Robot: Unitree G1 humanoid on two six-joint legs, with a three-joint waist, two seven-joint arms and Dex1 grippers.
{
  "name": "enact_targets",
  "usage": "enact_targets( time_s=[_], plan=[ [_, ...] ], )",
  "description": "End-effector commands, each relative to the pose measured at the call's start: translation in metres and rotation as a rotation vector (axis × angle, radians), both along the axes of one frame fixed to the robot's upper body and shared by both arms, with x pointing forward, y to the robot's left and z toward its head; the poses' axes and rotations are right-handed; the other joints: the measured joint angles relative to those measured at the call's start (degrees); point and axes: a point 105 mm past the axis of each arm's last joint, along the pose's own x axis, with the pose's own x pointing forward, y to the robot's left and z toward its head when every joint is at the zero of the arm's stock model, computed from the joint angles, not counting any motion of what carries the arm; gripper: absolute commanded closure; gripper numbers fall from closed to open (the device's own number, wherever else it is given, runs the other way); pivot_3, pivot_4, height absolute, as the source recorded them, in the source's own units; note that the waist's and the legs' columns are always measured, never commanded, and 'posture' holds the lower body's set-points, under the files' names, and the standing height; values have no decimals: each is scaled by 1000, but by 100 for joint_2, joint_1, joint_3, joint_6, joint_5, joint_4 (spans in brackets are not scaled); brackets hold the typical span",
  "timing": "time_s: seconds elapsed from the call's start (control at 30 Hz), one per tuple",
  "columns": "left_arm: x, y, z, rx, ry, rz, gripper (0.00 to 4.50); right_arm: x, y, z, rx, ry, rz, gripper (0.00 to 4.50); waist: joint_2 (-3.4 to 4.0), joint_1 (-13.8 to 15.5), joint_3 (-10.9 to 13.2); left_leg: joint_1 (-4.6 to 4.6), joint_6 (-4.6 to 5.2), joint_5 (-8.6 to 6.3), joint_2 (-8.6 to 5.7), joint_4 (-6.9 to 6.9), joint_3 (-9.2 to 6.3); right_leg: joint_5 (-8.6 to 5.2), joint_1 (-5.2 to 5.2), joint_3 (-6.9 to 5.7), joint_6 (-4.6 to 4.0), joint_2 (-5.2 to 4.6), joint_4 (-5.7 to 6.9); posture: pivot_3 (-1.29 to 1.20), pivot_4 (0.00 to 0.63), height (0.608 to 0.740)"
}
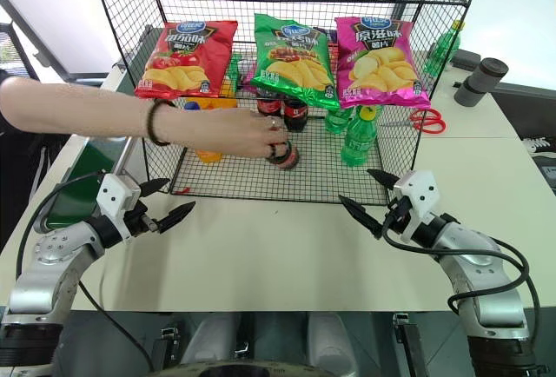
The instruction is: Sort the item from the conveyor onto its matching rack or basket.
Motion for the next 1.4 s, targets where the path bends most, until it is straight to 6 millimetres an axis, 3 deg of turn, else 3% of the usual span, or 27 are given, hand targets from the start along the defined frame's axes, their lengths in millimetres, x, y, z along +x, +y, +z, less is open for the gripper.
enact_targets(
  time_s=[0.03,0.47,0.67,0.8,0.93,1.1,1.2,1.4],
  plan=[
    [0,-4,13,1,-46,-25,0,-3,3,14,-3,-57,11,57,0,1,0,0,0,0,0,0,0,0,0,0,0,0,0,0,150,740],
    [-2,-2,18,-13,-40,-8,0,-4,3,15,-8,-46,6,57,0,-1,0,0,0,0,0,0,0,0,0,0,0,0,0,0,150,740],
    [-7,16,40,-76,-91,102,0,12,8,16,-11,-52,50,57,-1,-14,-1,2,0,0,1,1,-1,0,0,1,0,0,4,0,150,740],
    [-12,32,58,-143,-133,199,0,21,11,16,-20,-58,81,57,-1,-6,-1,2,0,0,2,1,-1,0,-1,1,0,0,5,0,150,740],
    [-22,54,64,-172,-142,313,0,26,15,18,-18,-69,102,57,-1,-5,-1,2,0,0,1,1,0,0,0,2,0,-1,4,0,150,740],
    [-25,110,62,-248,-215,610,0,30,21,20,-1,-80,133,57,-1,-4,-2,2,0,0,1,2,-1,0,0,1,0,0,5,0,150,740],
    [-19,130,53,-203,-247,747,0,32,24,19,5,-71,142,57,-7,3,-6,6,0,0,2,8,-3,0,5,-1,0,5,12,0,150,740],
    [-4,132,38,-208,-262,791,0,30,36,20,22,-69,157,57,-13,12,-8,2,0,0,0,10,0,0,4,-1,0,1,8,0,150,740]
  ],
)
